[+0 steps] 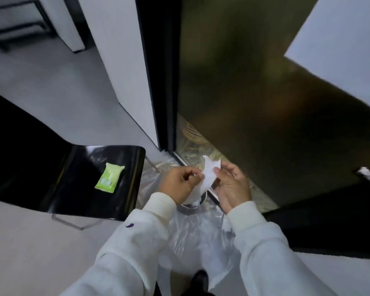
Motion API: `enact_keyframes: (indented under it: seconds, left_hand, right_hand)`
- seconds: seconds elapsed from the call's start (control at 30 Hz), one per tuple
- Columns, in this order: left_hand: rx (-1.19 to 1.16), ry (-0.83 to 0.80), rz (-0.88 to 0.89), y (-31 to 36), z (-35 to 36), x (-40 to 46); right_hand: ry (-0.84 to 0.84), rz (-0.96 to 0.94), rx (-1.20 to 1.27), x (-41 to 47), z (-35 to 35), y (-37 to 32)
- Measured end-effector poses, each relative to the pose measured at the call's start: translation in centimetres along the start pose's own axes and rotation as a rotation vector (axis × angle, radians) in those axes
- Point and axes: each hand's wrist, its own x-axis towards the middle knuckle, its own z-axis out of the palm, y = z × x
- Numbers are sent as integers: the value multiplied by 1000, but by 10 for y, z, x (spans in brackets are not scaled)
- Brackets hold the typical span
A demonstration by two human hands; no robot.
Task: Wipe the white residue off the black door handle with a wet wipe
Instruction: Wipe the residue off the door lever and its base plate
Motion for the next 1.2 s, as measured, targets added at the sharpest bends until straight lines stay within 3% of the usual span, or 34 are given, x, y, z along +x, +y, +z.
enact_keyframes:
  seconds: [0.2,0.33,0.43,0.57,0.8,1.03,1.2]
  left_hand:
    - [39,0,119,66,42,-43]
    - [-91,-92,23,99,59,-52]
    - [-59,-191,-23,110,72,-50]
    - [-300,-151,-66,119,86,-42]
    - [-464,-264,-60,114,87,-10]
    - [-153,-366,203,111,98,7]
    - [64,-246,266,119,123,14]
  right_hand:
    - [52,-111,97,-57,-41,-59]
    - [66,-100,120,-77,-46,-82]
    - [150,-155,150,-79,-47,-95]
    - [239,-163,159,-80,-46,-103]
    - [40,-141,188,-89,-55,-85]
    - [139,-406,-228,-70,-87,-99]
    - [160,-487,-436,-55,-119,-112]
